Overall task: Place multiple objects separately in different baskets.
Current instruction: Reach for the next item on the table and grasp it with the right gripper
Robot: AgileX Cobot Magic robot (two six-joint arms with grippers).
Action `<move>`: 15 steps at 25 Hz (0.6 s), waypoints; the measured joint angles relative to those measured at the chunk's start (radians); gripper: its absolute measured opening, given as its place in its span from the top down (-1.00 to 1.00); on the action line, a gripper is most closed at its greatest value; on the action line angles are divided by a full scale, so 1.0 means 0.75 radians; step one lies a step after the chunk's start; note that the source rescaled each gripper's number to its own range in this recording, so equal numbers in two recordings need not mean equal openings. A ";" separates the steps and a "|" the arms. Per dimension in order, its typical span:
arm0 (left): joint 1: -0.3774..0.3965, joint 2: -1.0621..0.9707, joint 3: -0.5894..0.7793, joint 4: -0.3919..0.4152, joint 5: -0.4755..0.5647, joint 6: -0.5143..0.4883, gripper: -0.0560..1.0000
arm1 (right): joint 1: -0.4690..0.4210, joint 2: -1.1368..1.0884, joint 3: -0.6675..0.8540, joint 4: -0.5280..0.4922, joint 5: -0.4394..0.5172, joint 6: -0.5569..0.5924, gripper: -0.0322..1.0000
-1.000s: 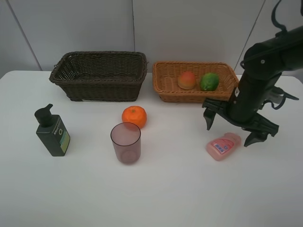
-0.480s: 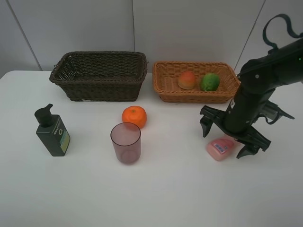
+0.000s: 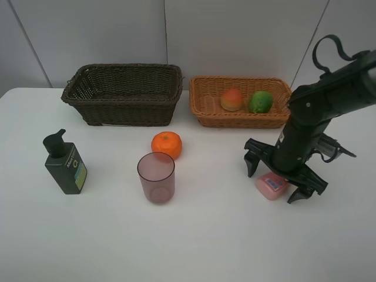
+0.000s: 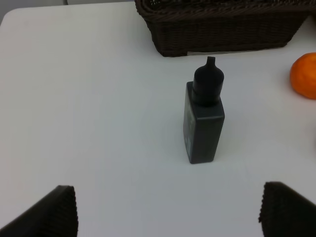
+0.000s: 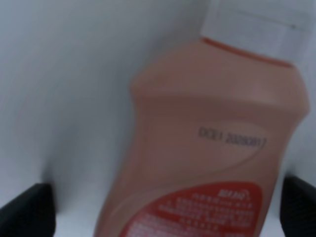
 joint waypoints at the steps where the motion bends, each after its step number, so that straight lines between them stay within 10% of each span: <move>1: 0.000 0.000 0.000 0.000 0.000 0.000 -0.92 | 0.000 0.000 0.000 0.000 0.002 0.000 -0.85; 4: 0.000 0.000 0.000 0.000 0.000 0.000 -0.92 | -0.001 0.003 0.000 0.000 0.020 0.000 -0.33; 7: 0.000 0.000 0.000 0.000 0.000 0.000 -0.92 | -0.001 0.004 0.000 0.000 0.028 0.002 0.82; 15: 0.000 0.000 0.000 0.000 0.000 0.000 -0.92 | -0.001 0.004 0.000 0.000 0.028 -0.013 0.92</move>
